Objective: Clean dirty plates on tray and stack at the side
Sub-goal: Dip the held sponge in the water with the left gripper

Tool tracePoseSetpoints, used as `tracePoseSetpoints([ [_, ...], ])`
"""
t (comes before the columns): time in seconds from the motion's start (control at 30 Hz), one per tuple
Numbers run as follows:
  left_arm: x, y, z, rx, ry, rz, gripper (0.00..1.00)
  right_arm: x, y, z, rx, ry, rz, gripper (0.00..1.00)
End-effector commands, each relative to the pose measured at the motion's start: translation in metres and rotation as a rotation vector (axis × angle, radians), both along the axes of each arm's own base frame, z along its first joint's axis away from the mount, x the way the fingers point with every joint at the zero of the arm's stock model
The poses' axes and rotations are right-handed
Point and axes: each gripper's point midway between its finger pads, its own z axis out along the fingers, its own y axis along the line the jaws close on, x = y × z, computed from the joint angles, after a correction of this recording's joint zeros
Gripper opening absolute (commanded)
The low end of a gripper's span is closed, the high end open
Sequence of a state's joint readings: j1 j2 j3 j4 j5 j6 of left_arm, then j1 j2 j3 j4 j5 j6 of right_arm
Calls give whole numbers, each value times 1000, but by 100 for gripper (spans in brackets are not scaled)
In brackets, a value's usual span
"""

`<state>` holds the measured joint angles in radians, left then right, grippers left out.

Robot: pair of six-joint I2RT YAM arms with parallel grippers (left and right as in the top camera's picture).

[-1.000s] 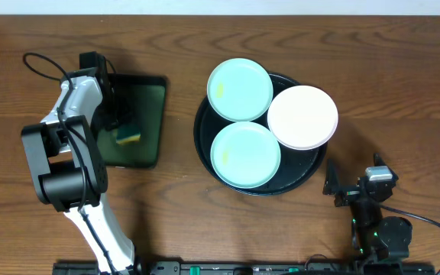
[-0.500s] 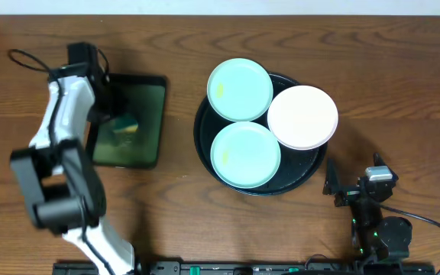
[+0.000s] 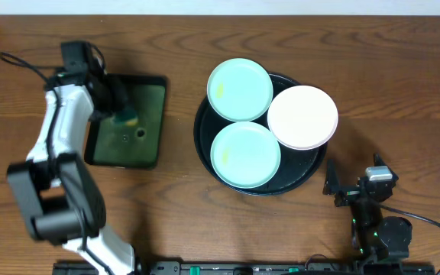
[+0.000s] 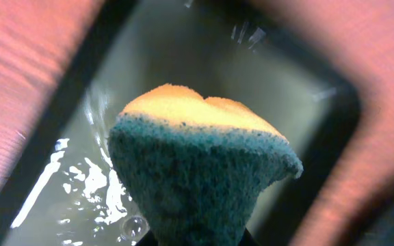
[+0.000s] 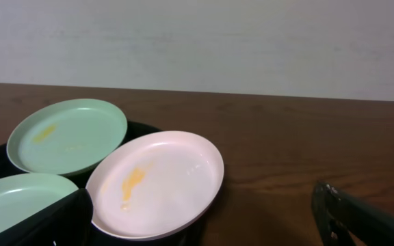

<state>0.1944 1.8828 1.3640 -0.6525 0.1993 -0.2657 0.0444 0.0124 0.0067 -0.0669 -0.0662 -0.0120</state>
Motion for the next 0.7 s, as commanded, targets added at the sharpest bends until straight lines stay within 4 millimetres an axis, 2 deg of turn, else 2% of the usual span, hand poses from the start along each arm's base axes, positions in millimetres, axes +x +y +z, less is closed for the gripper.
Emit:
tracePoseSetpoints([
  [0.0, -4, -2, -5, -12, 23, 0, 7, 0, -1, 0, -12, -1, -6, 99],
  [0.07, -3, -3, 15, -15, 0, -3, 7, 0, -1, 0, -12, -2, -7, 99],
  [0.27, -17, -19, 110, -44, -175, -32, 7, 0, -1, 0, -12, -2, -7, 99],
  [0.33, -21, -21, 128, -5, -231, -40, 7, 0, -1, 0, -12, -1, -6, 99],
  [0.43, -23, -13, 122, 107, -228, -20, 7, 0, -1, 0, -12, -2, -6, 99],
  [0.53, -22, -13, 85, 151, -174, -23, 7, 0, 2, 15, 13, -63, 14, 99],
  [0.57, -20, -14, 69, 148, -158, -29, 8, -2, 14, 22, 76, -81, 79, 99],
  [0.67, -19, -14, 34, 141, -101, -31, 7, -10, 42, 23, 222, -43, 245, 99],
])
